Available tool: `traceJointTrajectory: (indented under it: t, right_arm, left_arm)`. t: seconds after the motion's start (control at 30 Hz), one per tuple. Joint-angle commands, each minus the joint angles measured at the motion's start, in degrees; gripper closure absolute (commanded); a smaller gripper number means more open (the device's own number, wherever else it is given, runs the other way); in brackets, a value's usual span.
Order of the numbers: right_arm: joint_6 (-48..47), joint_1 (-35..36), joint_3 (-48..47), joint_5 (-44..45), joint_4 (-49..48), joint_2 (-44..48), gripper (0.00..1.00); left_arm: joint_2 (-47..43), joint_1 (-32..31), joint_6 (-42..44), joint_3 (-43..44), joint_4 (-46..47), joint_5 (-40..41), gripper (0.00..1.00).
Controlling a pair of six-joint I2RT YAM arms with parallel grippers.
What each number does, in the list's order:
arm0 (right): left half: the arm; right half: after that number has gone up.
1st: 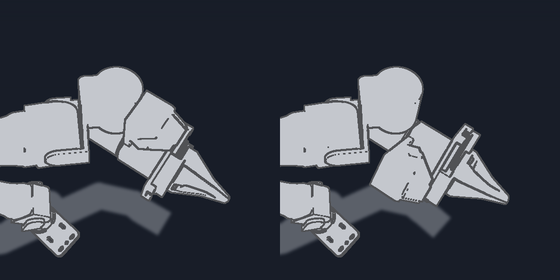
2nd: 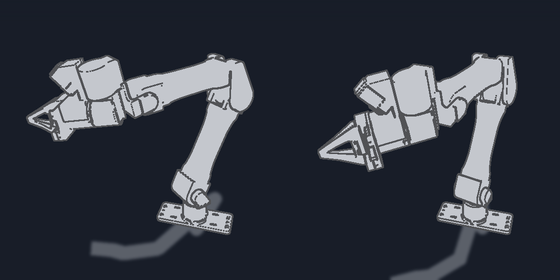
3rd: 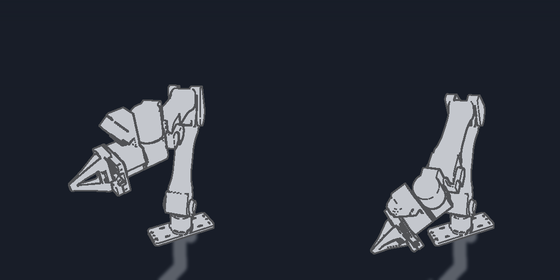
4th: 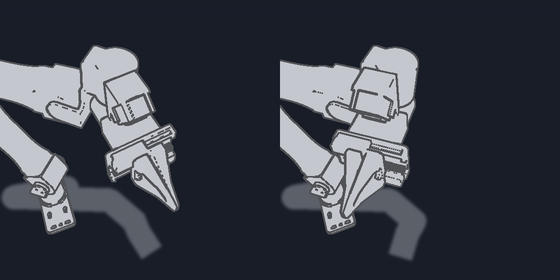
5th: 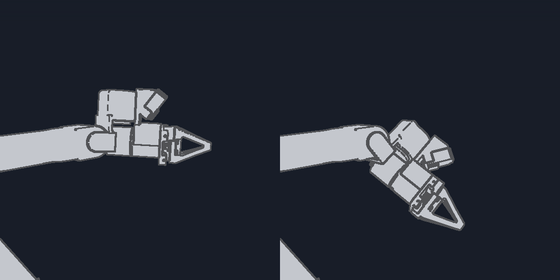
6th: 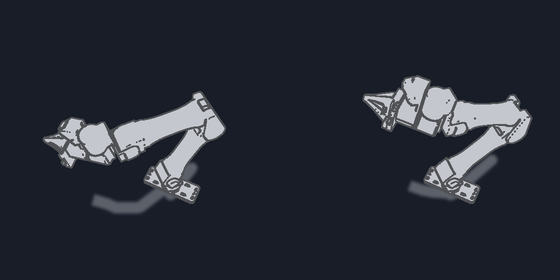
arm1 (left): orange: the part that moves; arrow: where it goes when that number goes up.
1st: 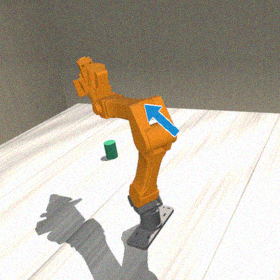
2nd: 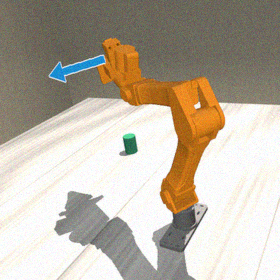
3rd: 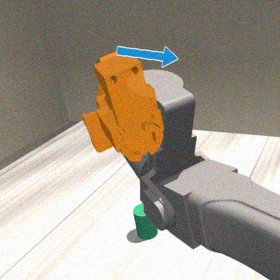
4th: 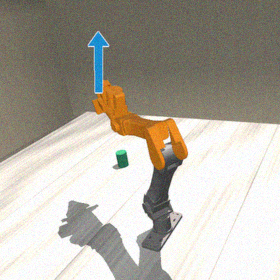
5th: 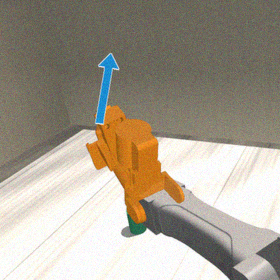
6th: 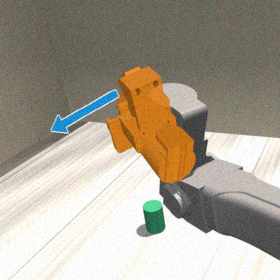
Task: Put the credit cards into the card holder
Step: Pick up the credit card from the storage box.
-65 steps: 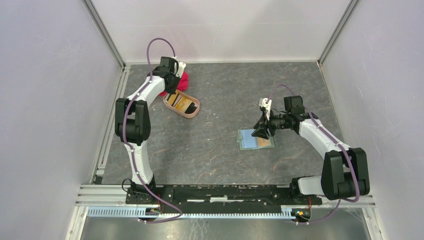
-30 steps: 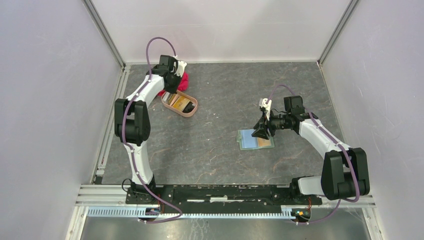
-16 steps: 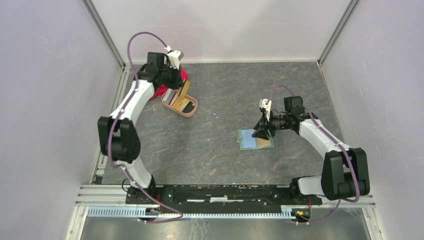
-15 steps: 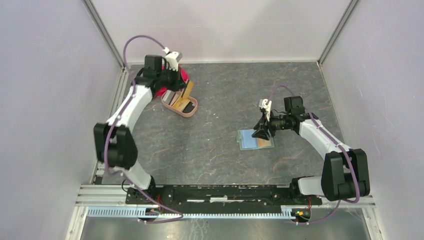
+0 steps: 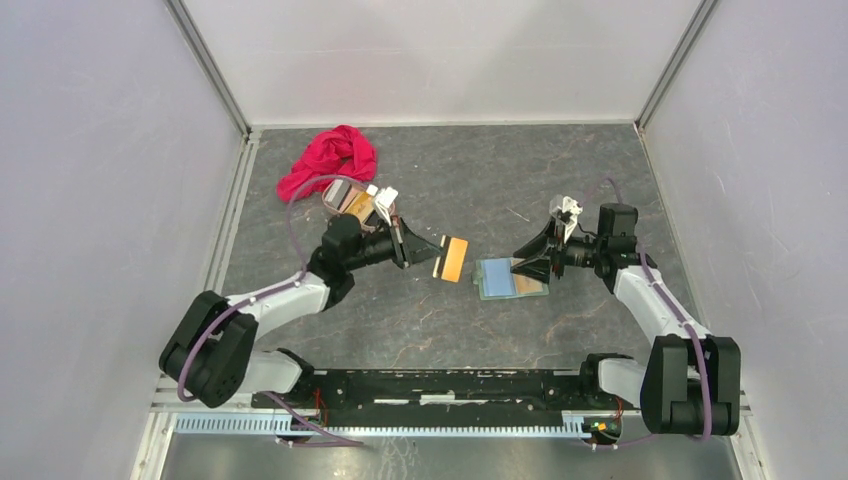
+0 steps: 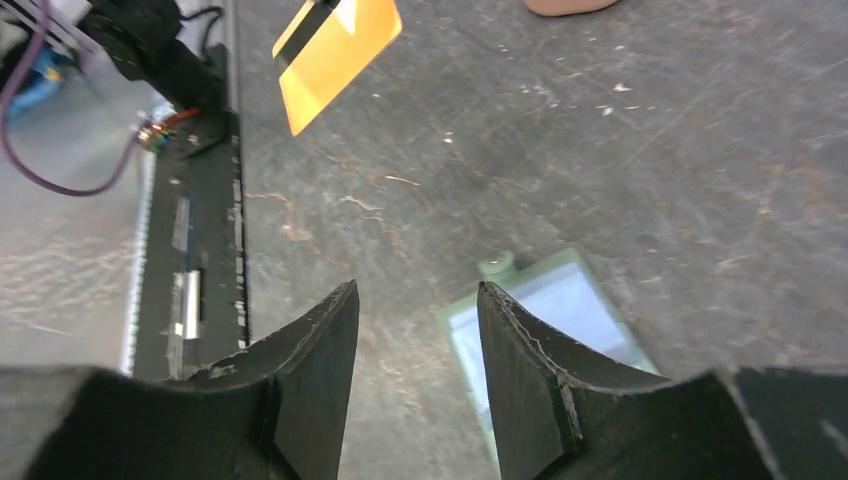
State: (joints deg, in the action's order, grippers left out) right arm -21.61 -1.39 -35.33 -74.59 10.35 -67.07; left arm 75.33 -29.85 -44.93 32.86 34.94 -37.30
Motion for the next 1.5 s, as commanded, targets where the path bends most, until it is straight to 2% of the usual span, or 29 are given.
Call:
traceJointTrajectory:
  t: [0.0,0.1,0.2,0.3,0.37,0.43,0.53,0.67,0.97,1.13,1.33,1.47]
  right_arm:
    - [12.9,-0.1,2.4,-6.6,-11.9,0.5,0.47]
    - [11.4,0.3,1.4,-8.8,-7.9,-1.8,0.43]
    - [2.5,1.0,-1.8,-11.6,2.6,-5.9,0.41]
    - [-5.7,3.6,-5.0,-13.9,12.0,-9.3,0.38]
    - [-8.3,4.5,-5.8,-12.0,14.6,-9.6,0.37]
    - [-6.8,4.9,-5.2,-9.2,12.7,-8.8,0.34]
    - [9.0,5.0,-1.0,-5.9,-3.0,-6.9,0.34]
    - [16.3,5.2,1.8,-3.8,-11.7,-5.2,0.33]
    - [15.9,6.0,1.1,-5.7,-10.7,-4.7,0.38]
    - [15.5,6.1,0.7,-5.9,-10.4,-5.0,0.44]
    - [15.6,6.2,-0.1,-7.7,-8.2,-5.9,0.58]
    - [15.1,6.2,-0.4,-7.9,-7.5,-5.9,0.59]
  left_arm:
    - [2.0,-4.1,-16.9,-5.4,29.9,7.2,0.98]
    - [7.8,-6.4,-20.6,-7.1,39.9,8.4,0.98]
    - [13.8,-8.0,-23.1,-6.3,46.8,9.3,0.98]
    - [18.1,-9.6,-23.5,-3.9,49.2,10.2,0.98]
    - [19.7,-10.5,-22.7,-2.7,48.7,11.1,0.98]
    - [20.8,-11.2,-22.1,-2.1,48.4,12.2,0.98]
    - [22.5,-12.6,-21.7,-1.5,48.5,14.1,0.98]
    - [24.7,-14.5,-22.1,-1.3,50.3,16.0,0.98]
    - [25.4,-15.8,-20.6,-0.8,49.0,18.1,0.98]
    - [25.8,-16.5,-19.8,-0.1,48.2,18.3,0.98]
    - [26.7,-17.2,-19.2,0.5,48.3,18.2,0.98]
    - [26.9,-17.5,-17.8,0.5,48.8,18.2,0.98]
